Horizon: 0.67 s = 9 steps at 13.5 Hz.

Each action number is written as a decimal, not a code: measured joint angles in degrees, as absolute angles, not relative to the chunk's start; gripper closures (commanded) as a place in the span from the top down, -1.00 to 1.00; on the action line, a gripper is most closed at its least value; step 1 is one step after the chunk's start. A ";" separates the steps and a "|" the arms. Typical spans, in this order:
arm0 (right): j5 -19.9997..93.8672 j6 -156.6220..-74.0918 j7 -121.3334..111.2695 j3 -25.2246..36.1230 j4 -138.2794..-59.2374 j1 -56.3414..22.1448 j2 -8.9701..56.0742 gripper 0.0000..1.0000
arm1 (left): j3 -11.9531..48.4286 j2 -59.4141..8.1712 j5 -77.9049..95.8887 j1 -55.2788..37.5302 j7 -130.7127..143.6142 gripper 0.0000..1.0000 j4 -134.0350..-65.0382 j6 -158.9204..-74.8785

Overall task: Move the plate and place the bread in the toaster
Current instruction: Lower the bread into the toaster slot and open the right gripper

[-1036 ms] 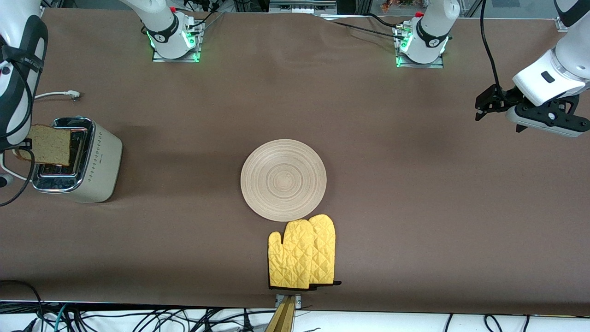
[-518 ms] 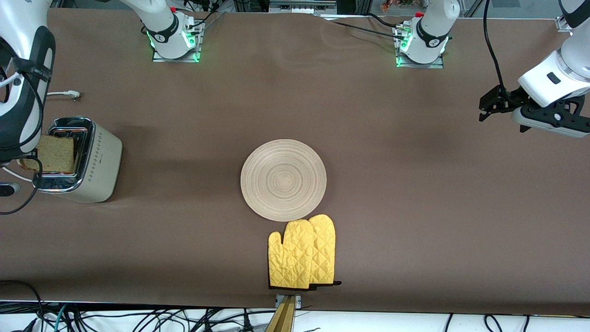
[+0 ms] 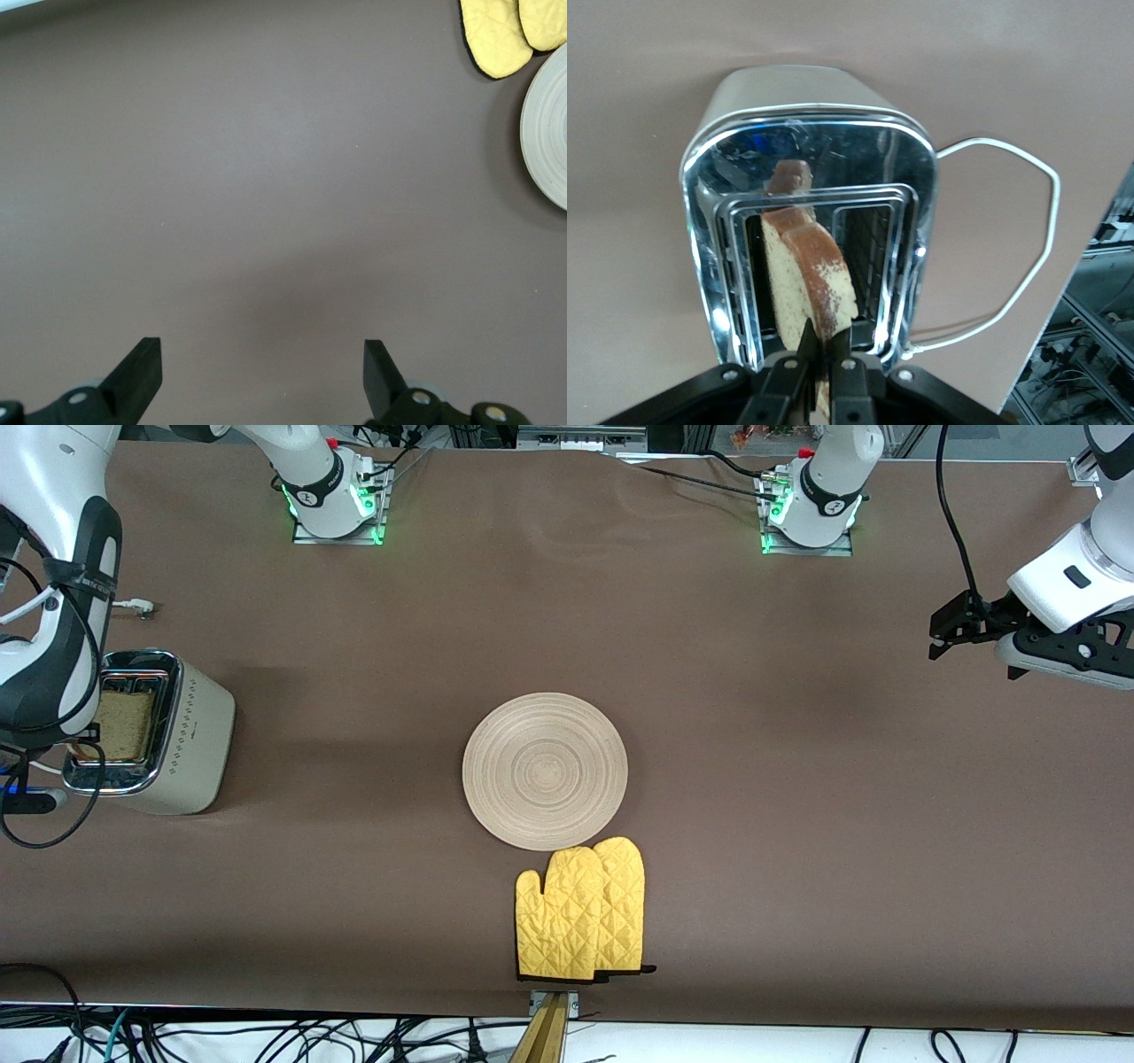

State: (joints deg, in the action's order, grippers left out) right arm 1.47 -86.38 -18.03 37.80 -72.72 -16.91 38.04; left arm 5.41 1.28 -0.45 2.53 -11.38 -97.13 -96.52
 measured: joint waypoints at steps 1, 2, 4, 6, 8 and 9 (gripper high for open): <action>1.96 -86.40 -18.02 37.80 -72.77 -16.91 38.49 -1.00 | 5.40 1.27 -0.45 2.78 -11.38 1.00 -97.13 -96.52; 2.42 -86.40 -18.01 37.81 -72.79 -16.90 38.84 -1.00 | 5.40 1.27 -0.45 2.93 -11.40 1.00 -97.13 -96.52; 3.71 -86.50 -18.01 37.84 -72.83 -16.89 39.44 -1.00 | 5.50 1.27 -0.45 2.94 -11.40 1.00 -97.13 -96.52; 4.84 -87.10 -18.01 37.88 -73.09 -16.87 39.97 -1.00 | 5.52 1.27 -0.45 2.94 -11.40 1.00 -97.13 -96.52; 5.76 -87.85 -18.01 38.01 -73.49 -16.82 40.35 -1.00 | 5.47 1.02 -0.45 2.98 -11.40 1.00 -97.13 -96.51; 5.99 -88.14 -18.01 38.04 -73.56 -16.75 40.56 -1.00 | 5.47 0.76 -0.45 2.98 -11.40 1.00 -97.04 -96.56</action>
